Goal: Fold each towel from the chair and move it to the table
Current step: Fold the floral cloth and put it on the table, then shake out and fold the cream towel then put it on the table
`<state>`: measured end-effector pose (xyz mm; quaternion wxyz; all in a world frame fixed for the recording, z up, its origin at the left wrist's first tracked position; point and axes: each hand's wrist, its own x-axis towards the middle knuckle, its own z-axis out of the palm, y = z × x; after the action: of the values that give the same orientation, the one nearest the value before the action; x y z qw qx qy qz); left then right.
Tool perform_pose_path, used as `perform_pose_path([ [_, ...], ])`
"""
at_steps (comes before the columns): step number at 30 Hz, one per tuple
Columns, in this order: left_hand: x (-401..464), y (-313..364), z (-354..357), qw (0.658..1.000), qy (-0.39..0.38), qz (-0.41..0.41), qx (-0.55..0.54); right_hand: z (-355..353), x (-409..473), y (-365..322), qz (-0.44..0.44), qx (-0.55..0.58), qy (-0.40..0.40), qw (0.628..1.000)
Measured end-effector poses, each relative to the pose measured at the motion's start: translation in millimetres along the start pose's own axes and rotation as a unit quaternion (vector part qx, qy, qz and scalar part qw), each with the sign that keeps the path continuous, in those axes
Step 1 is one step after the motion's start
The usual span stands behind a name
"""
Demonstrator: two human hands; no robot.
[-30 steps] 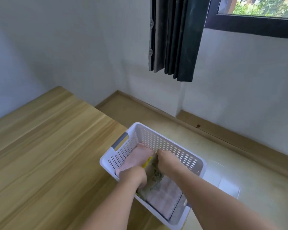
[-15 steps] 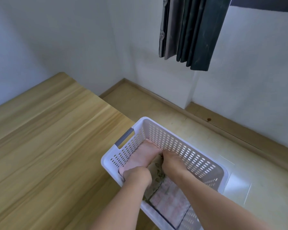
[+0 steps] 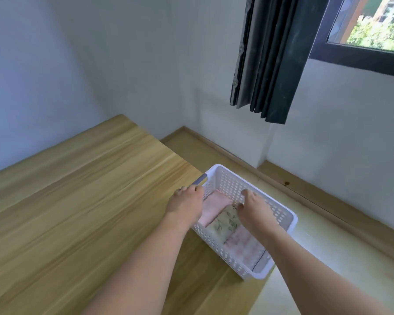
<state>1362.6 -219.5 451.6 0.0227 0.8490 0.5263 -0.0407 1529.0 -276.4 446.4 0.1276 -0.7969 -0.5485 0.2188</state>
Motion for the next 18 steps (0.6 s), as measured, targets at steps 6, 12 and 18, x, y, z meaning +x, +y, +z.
perform_pose_path([
  [6,-90,-72,-31,0.994,0.107,0.037,-0.013,5,-91,-93,-0.075,-0.001,0.077,0.994],
  [12,-201,-164,-61,0.989,0.134,0.056,-0.019,37,-195,-204,-0.108,-0.037,0.097,0.989],
  [18,-273,-234,-87,0.987,0.155,0.033,-0.033,55,-255,-282,-0.134,-0.033,0.105,0.985],
])
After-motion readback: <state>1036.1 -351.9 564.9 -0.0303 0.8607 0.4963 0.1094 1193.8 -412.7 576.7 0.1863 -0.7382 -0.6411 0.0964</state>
